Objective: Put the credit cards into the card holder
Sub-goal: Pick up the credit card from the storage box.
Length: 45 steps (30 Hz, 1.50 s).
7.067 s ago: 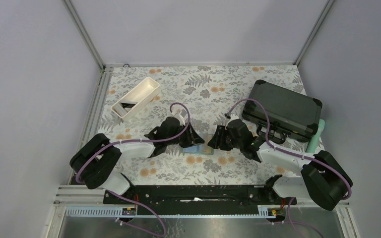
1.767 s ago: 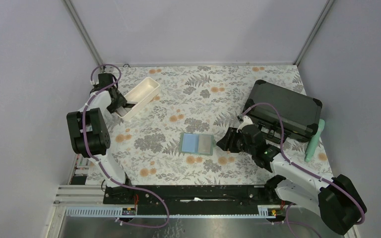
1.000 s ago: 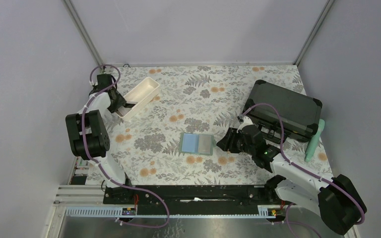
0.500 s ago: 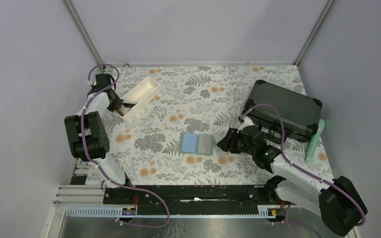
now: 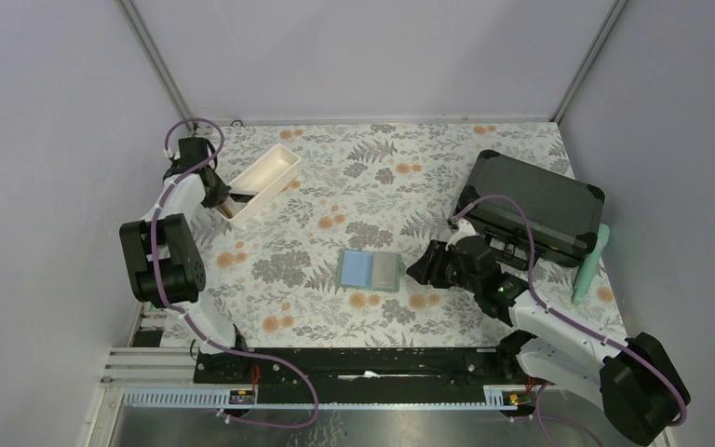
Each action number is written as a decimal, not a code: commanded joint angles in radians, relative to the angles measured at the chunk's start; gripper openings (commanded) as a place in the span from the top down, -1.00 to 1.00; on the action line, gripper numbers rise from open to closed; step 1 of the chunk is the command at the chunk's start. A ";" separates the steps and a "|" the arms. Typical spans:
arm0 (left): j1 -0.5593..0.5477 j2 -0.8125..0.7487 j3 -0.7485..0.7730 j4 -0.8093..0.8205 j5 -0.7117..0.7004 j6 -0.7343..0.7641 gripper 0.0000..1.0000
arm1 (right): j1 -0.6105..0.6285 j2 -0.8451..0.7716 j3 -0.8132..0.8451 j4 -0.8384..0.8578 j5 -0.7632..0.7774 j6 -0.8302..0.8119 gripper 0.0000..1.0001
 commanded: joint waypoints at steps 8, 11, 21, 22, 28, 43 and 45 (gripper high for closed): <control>0.000 -0.116 -0.031 -0.012 -0.033 0.036 0.90 | -0.006 -0.017 0.000 0.031 -0.016 0.000 -0.02; 0.000 -0.157 -0.033 -0.035 -0.038 0.054 0.98 | -0.005 -0.028 0.002 0.022 -0.014 -0.002 -0.02; -0.002 -0.448 -0.131 0.013 0.217 0.074 1.00 | -0.005 -0.086 0.044 -0.050 0.004 -0.030 -0.03; -0.002 -0.487 -0.157 0.039 0.265 0.068 1.00 | -0.005 -0.093 0.049 -0.051 0.000 -0.033 -0.04; -0.089 -0.656 -0.287 0.164 0.669 0.034 1.00 | -0.005 -0.162 0.089 -0.022 -0.102 -0.052 -0.19; -0.624 -0.824 -0.627 0.697 0.841 -0.276 1.00 | -0.005 -0.105 0.045 0.304 -0.369 0.123 -0.31; -0.667 -0.782 -0.657 0.696 0.821 -0.270 1.00 | -0.004 -0.094 0.044 0.264 -0.340 0.119 -0.29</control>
